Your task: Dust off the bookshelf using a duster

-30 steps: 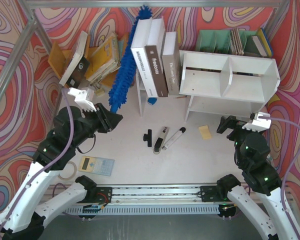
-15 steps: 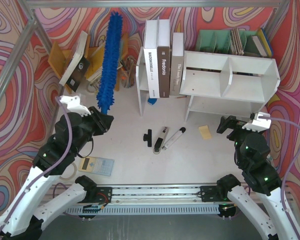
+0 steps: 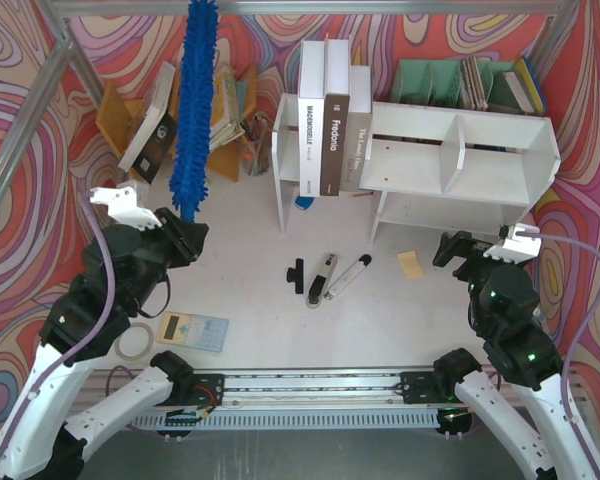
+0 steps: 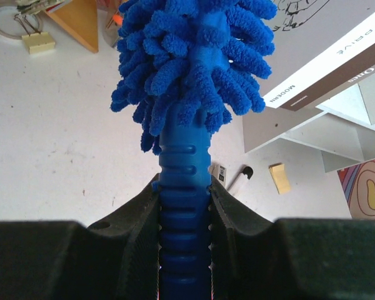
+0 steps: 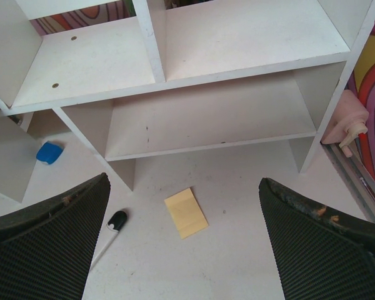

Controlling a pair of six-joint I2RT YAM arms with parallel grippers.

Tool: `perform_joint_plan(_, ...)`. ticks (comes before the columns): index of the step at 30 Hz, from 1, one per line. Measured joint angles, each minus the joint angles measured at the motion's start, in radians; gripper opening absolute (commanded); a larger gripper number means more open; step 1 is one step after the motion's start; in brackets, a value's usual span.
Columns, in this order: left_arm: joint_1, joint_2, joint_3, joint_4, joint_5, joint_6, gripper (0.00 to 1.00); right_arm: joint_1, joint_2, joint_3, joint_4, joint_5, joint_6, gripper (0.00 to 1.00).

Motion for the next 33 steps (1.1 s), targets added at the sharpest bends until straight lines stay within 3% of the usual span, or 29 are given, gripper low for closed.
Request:
perform_joint_plan(8, 0.000, 0.011, 0.024, -0.001, 0.023, 0.030, 0.00, 0.000, 0.006, 0.000, 0.000, -0.007, 0.000, 0.90)
perform_joint_plan(16, 0.000, 0.035, 0.058, 0.035, 0.133, 0.036, 0.00, 0.000, 0.017, 0.000, 0.000, -0.019, 0.000, 0.90)
perform_joint_plan(27, -0.003, 0.168, 0.312, 0.051, 0.277, 0.074, 0.00, 0.000, 0.044, 0.009, -0.004, -0.056, 0.001, 0.90)
perform_joint_plan(33, -0.071, 0.214, 0.365, 0.085, 0.291, 0.072, 0.00, 0.000, 0.044, 0.010, -0.004, -0.056, 0.001, 0.90)
